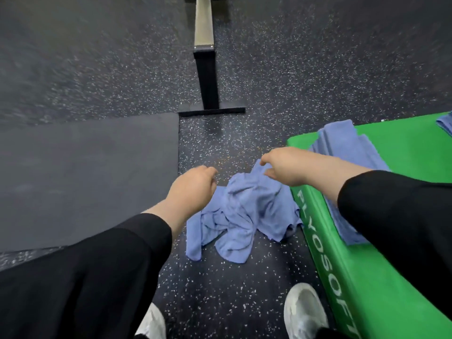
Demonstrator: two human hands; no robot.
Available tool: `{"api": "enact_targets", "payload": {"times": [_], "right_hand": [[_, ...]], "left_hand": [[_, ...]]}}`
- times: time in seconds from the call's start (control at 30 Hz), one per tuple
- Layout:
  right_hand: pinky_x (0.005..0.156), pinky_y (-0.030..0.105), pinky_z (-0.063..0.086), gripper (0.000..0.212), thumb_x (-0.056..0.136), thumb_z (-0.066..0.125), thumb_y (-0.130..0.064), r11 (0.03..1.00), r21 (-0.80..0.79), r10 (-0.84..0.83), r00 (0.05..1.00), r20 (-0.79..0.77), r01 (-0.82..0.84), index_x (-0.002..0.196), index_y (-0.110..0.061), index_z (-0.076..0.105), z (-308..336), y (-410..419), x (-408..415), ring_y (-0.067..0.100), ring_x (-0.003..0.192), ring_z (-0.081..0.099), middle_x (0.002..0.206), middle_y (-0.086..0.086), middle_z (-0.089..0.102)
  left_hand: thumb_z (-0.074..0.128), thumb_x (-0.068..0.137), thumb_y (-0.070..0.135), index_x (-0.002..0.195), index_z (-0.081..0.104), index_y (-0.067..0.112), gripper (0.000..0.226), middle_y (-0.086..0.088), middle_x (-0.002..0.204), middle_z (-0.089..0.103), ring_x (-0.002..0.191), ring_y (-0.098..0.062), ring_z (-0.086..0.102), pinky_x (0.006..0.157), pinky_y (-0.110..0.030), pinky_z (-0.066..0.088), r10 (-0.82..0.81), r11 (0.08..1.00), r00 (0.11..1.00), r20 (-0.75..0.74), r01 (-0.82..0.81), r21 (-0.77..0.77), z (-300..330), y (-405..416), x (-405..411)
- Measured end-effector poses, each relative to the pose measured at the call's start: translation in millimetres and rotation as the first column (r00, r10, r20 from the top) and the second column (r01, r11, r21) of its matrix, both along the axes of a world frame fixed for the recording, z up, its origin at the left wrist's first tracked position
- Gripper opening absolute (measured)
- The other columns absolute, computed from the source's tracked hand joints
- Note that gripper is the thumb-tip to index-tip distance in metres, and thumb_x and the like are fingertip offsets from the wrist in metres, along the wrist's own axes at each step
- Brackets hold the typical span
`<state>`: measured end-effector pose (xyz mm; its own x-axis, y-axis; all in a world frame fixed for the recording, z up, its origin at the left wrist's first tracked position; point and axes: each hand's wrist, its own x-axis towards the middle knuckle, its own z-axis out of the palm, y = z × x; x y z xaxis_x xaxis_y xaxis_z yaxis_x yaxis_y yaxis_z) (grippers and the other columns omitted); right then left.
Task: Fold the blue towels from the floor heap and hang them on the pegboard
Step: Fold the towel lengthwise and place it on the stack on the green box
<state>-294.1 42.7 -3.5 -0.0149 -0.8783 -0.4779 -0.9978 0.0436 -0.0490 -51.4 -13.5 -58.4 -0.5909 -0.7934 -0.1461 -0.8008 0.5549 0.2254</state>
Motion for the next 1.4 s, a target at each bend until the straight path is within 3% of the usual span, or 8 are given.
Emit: {"api": "enact_targets", "payload": {"times": [0.27,0.63,0.77,0.87,1.0,1.13,1.27,1.4], "right_hand": [[0.089,0.032,0.047,0.034,0.1,0.05,-0.017,0.982,0.184,-0.051,0.997,0.065,0.038,0.133,-0.019,0.052,-125,2,37,0.029,0.115,0.058,0.133,0.009,0.059],[0.106,0.053,0.03,0.055,0.099,0.049,-0.026,0.967,0.255,0.005,0.996,-0.089,0.018,0.15,-0.037,0.033,-200,19,56,0.033,0.144,0.023,0.162,0.003,0.015],[0.094,0.042,0.039,0.027,0.095,0.054,-0.017,0.993,0.03,-0.113,0.991,-0.072,0.115,0.121,-0.019,0.058,-207,16,62,0.027,0.13,0.047,0.141,0.003,0.05],[0.071,0.035,0.044,0.01,0.093,0.056,-0.014,0.917,-0.176,-0.334,0.93,0.156,0.359,0.088,-0.012,0.064,-199,7,62,0.033,0.097,0.066,0.096,0.011,0.07],[0.075,0.038,0.043,0.02,0.097,0.054,-0.012,0.654,-0.166,-0.575,0.628,0.524,0.738,0.114,-0.006,0.061,-175,-8,55,0.033,0.092,0.06,0.096,0.013,0.065],[0.06,0.031,0.031,0.033,0.098,0.049,-0.007,0.608,-0.105,-0.593,0.538,0.599,0.787,0.065,-0.011,0.049,-137,-25,43,0.025,0.071,0.043,0.064,0.002,0.047],[0.073,0.024,0.034,0.022,0.1,0.047,-0.012,0.577,-0.131,-0.522,0.488,0.699,0.806,0.104,-0.01,0.068,-80,-29,38,0.019,0.092,0.054,0.098,0.003,0.063],[0.078,0.027,0.038,0.026,0.095,0.046,-0.006,0.528,-0.217,-0.408,0.469,0.783,0.821,0.104,-0.009,0.07,1,-21,42,0.02,0.095,0.056,0.104,0.009,0.067]], "left_hand": [[0.04,0.099,0.02,0.111,0.062,0.011,0.026,-0.005,0.105,0.061,0.095,-0.03,0.062,0.076,-0.042,0.053,-0.08,0.99,0.992,0.096,0.068,0.123,-51,-8,22],[0.041,0.101,0.019,0.115,0.06,0.009,0.026,-0.009,0.113,0.062,0.107,-0.032,0.058,0.084,-0.035,0.042,-0.102,0.967,0.99,0.095,0.076,0.244,-79,-16,2],[0.038,0.104,0.019,0.112,0.059,0.008,0.025,-0.01,0.114,0.061,0.104,-0.031,0.054,0.11,-0.043,0.034,-0.137,0.968,0.98,0.147,0.102,0.229,-79,-14,-3],[0.037,0.105,0.021,0.119,0.058,0.009,0.028,-0.011,0.118,0.06,0.104,-0.031,0.054,0.106,-0.043,0.036,-0.148,0.964,0.974,0.173,0.103,0.245,-77,-12,-5],[0.037,0.105,0.024,0.127,0.058,0.012,0.032,-0.007,0.125,0.06,0.118,-0.03,0.055,0.096,-0.04,0.044,-0.148,0.959,0.981,0.126,0.111,0.261,-73,-13,-7],[0.04,0.103,0.025,0.119,0.06,0.012,0.029,-0.006,0.112,0.061,0.1,-0.03,0.06,0.077,-0.038,0.048,-0.112,0.976,0.99,0.08,0.095,0.197,-48,-13,-7],[0.043,0.103,0.025,0.113,0.064,0.013,0.026,-0.006,0.107,0.064,0.096,-0.03,0.061,0.081,-0.043,0.053,-0.013,0.989,0.999,-0.052,0.02,0.147,-5,-10,-2],[0.048,0.103,0.028,0.127,0.062,0.018,0.03,-0.005,0.119,0.066,0.106,-0.028,0.063,0.091,-0.043,0.052,0.106,0.987,0.961,-0.255,-0.07,0.146,64,-1,-1]]}}
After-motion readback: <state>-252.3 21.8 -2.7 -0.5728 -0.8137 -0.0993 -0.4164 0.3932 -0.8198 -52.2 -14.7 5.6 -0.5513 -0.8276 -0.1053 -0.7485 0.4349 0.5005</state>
